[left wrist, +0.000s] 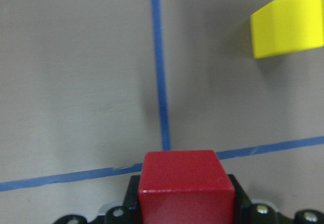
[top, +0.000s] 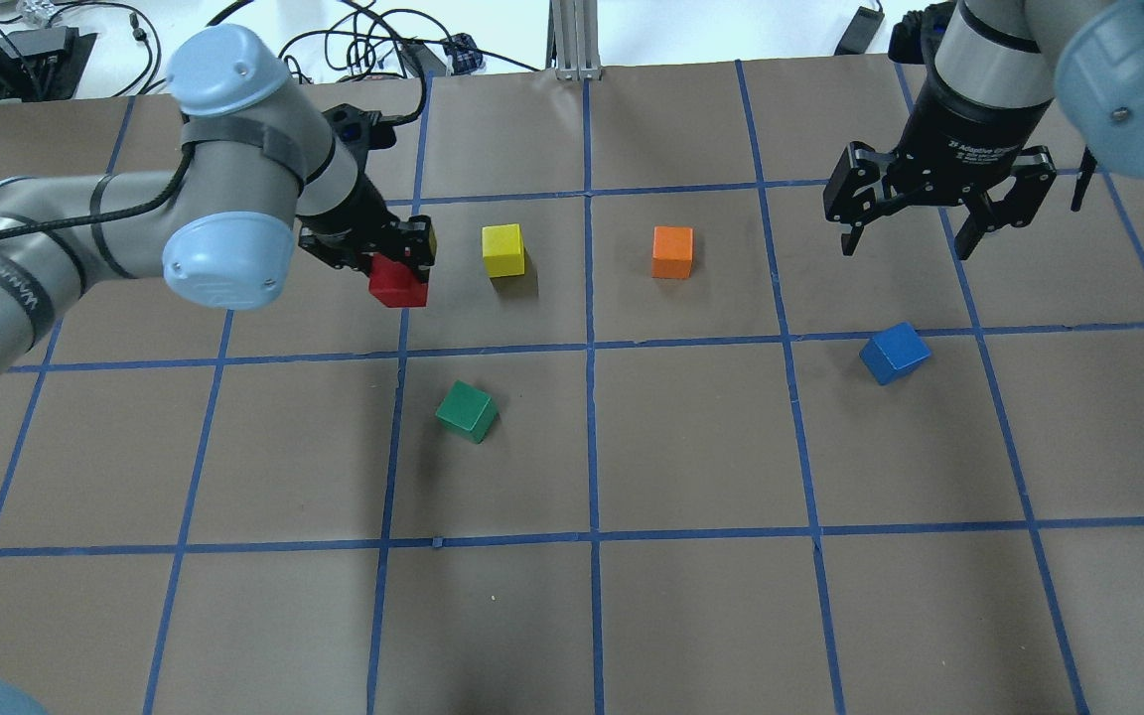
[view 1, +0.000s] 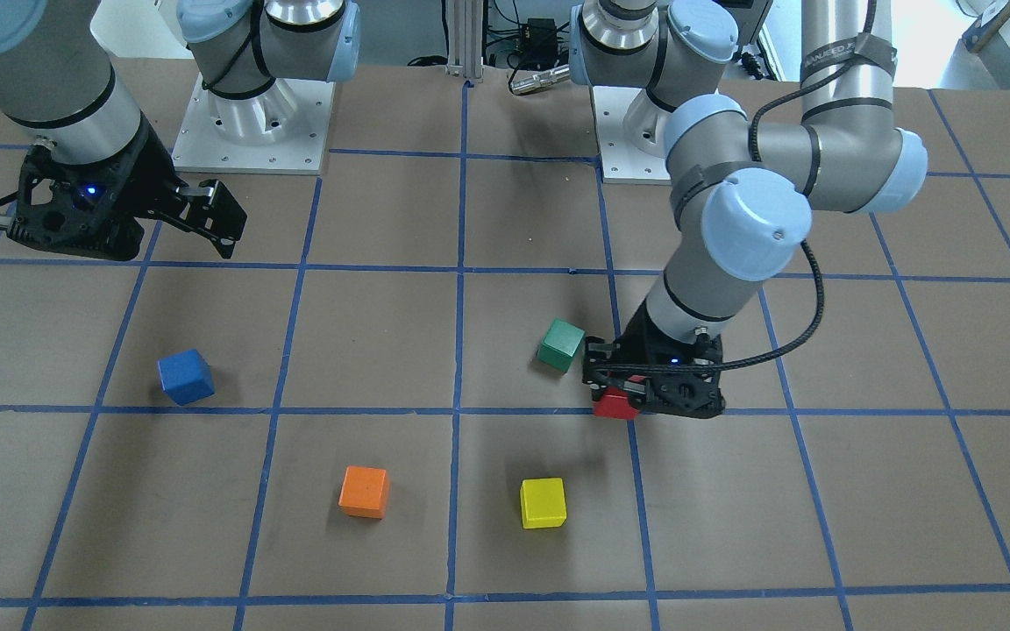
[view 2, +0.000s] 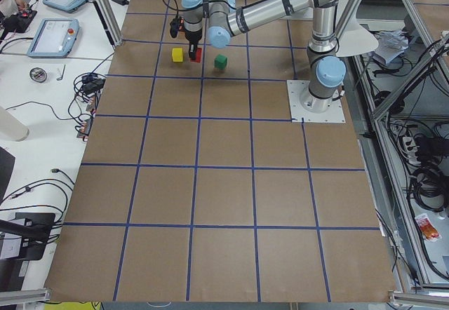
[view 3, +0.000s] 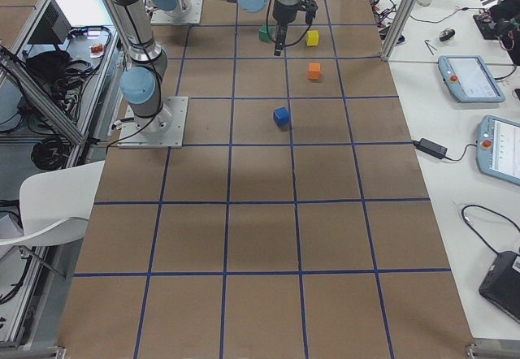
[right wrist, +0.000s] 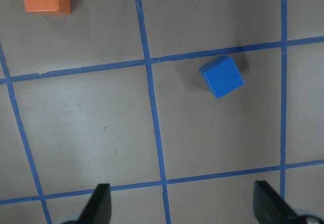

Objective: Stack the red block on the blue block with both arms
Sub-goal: 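Lift the red cube with the left gripper and carry it toward the orange cube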

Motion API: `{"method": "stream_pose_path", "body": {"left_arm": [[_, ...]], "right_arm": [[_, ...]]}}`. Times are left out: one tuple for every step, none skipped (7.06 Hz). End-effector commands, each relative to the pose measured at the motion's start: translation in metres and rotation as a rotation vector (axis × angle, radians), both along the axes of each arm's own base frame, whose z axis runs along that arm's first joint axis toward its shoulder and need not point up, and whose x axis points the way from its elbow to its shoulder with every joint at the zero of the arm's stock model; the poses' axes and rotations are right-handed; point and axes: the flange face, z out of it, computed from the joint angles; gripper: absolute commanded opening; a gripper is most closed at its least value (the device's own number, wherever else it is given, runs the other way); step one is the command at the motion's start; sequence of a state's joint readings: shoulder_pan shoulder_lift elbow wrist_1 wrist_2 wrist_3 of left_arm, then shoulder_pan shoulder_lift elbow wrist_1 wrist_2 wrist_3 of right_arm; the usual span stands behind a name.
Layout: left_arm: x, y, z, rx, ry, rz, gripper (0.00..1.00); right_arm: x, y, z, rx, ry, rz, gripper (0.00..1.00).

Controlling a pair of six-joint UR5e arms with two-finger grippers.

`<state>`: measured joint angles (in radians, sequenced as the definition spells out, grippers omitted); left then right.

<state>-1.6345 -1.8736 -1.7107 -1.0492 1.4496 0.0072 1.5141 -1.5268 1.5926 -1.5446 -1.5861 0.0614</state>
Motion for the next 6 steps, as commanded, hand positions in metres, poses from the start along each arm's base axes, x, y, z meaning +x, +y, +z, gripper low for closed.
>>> {"method": "stream_pose_path", "body": {"left_arm": [[-0.102,0.005,0.0,0.006,-0.007,0.043,0.2],[-0.132,0.015,-0.032,0.05,-0.015,0.028,0.18],[-0.161,0.016,-0.047,0.024,-0.003,0.045,0.18],[-0.173,0.017,-0.068,0.025,-0.004,0.058,0.19],[-0.178,0.021,-0.085,0.027,-0.055,0.047,0.21],[-0.177,0.022,-0.091,0.026,-0.081,0.035,0.24]], "right_arm": [[0.0,0.0,0.0,-0.002,0.0,0.0,1.0],[-0.001,0.0,-0.001,0.0,0.0,-0.002,1.0],[0.0,0.001,0.0,-0.001,0.0,0.0,1.0],[0.0,0.001,0.0,-0.002,0.0,0.0,1.0],[0.0,0.001,0.0,-0.002,0.0,0.0,1.0],[0.0,0.001,0.001,-0.003,0.0,0.0,1.0]]}}
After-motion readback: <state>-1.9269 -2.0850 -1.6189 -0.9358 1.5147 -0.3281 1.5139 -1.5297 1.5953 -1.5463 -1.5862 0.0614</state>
